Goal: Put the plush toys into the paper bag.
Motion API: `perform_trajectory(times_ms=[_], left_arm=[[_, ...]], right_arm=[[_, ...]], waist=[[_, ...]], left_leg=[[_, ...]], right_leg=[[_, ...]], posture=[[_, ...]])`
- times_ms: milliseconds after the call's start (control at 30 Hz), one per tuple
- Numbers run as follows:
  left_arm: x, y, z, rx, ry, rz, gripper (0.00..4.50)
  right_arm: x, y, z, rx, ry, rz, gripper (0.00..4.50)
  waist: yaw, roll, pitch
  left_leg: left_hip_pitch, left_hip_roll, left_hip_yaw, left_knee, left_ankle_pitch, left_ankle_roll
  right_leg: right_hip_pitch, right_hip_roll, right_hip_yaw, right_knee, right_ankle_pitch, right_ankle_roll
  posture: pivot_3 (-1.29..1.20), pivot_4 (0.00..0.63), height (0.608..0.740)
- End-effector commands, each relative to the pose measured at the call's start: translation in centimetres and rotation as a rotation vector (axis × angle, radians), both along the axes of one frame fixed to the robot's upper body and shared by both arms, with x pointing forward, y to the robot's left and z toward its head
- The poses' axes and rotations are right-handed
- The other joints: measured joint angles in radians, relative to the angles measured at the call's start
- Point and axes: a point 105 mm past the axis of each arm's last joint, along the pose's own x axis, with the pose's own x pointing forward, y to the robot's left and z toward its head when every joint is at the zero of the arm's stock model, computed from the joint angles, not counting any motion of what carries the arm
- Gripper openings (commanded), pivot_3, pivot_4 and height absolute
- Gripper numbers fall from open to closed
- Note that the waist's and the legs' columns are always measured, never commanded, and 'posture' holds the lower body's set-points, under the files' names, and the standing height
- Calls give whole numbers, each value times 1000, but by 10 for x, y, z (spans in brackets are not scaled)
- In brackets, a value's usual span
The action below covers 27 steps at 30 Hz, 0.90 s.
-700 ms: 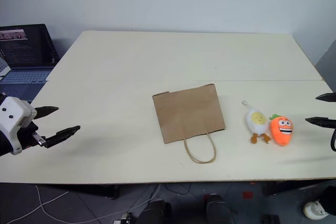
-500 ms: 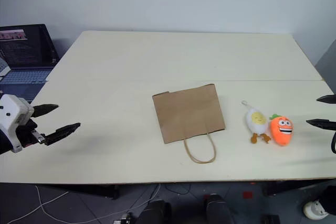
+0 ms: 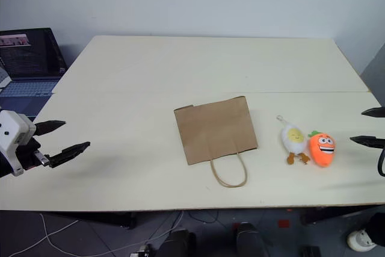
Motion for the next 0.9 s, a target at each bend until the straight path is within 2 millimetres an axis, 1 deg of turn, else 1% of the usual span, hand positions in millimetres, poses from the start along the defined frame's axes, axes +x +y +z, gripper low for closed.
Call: perform_trajectory(times_ms=[33,200,300,333,433,500,600,667,767,833,900], left_arm=[[-2,-3,6,24,-32,-42,4486],[-2,1,1,65,-42,-44,4486],[-1,2,2,27,-44,-30,4486],[0,0,4,15,-46,-38,4486],[4,-11,7,64,-78,-89,4486],[5,-28,5,80,-62,-161,4486],[5,-60,1,82,-40,-282,4486],[4,-88,-3,84,-24,-381,4486],[0,-135,-9,53,-12,-540,4486],[-4,-160,-14,38,9,-628,4486],[-8,-180,-21,33,27,-703,4486]], right_arm=[[-1,2,12,-17,-35,8,4500],[1,4,17,-31,-88,11,4500],[3,4,19,-37,-120,8,4500],[3,6,21,-25,-136,13,4500],[7,11,29,3,-201,26,4500],[4,14,30,14,-187,39,4500],[-8,23,29,26,-113,100,4500],[-17,33,30,48,-71,139,4500],[-34,56,29,83,-14,214,4500],[-45,73,27,103,19,265,4500],[-55,91,24,124,42,311,4500]], waist=[[0,0,0],[1,0,0],[0,0,0],[0,0,0],[1,0,0],[1,0,0],[4,0,0],[10,0,0],[18,1,0],[25,1,0],[24,1,0]], left_leg=[[0,0,0,0,0,0],[0,0,0,0,0,0],[0,0,0,0,0,0],[0,0,0,0,0,0],[0,0,0,0,0,0],[0,0,0,0,0,0],[0,0,-1,0,0,0],[0,0,-1,0,0,0],[-1,-1,-2,0,0,0],[-1,-1,-2,1,0,0],[-1,0,-2,1,0,0]], right_leg=[[0,0,0,0,0,0],[0,0,0,0,0,0],[0,0,0,0,0,0],[0,0,0,0,0,0],[0,0,0,0,0,0],[0,0,0,0,0,0],[1,0,0,0,0,0],[1,0,0,0,0,0],[1,0,0,1,0,1],[1,0,0,1,1,1],[1,2,0,1,1,1]], posture=[[0,150,740],[0,150,740],[0,150,740],[0,150,740],[0,150,740],[0,150,740],[0,150,740],[0,150,740],[0,150,740],[0,150,740],[0,150,740]])
